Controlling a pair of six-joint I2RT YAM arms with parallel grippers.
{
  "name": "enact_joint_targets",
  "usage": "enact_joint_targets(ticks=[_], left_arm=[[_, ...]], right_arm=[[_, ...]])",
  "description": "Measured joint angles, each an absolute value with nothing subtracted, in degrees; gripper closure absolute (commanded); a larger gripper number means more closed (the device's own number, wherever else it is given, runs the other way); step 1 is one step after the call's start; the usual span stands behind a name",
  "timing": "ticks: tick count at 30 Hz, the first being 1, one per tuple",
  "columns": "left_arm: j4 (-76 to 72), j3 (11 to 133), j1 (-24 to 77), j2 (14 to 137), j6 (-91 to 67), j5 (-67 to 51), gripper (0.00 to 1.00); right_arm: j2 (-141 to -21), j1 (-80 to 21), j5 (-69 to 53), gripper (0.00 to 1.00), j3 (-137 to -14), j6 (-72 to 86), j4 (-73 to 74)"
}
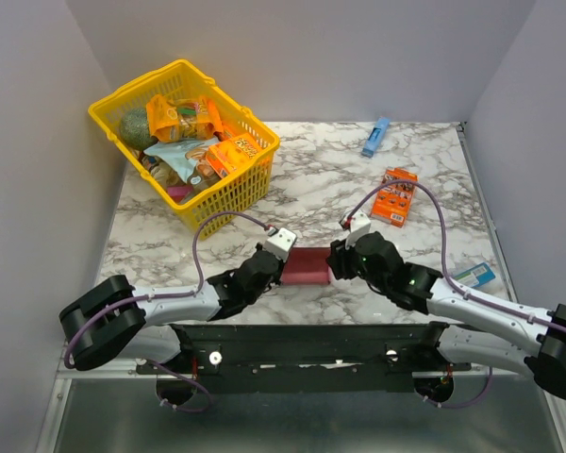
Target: Fold the paper box
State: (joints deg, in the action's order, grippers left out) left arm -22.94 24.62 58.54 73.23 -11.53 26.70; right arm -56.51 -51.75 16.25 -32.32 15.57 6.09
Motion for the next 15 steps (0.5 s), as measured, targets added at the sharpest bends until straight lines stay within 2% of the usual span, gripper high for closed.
enact_joint_targets(ticks=[4,15], left_arm=[[-22.96,24.62,58.06,73.21,-11.35,25.87,1.00],[-22.41,24.62,57.19,72.66,-10.90,24.43,1.00]], right_arm=[[-59.83,-51.57,15.97,0.52,-31.77,13.08,2.70],[-66.50,-50.13,15.92,0.53,-31.77,10.17,-1.56]])
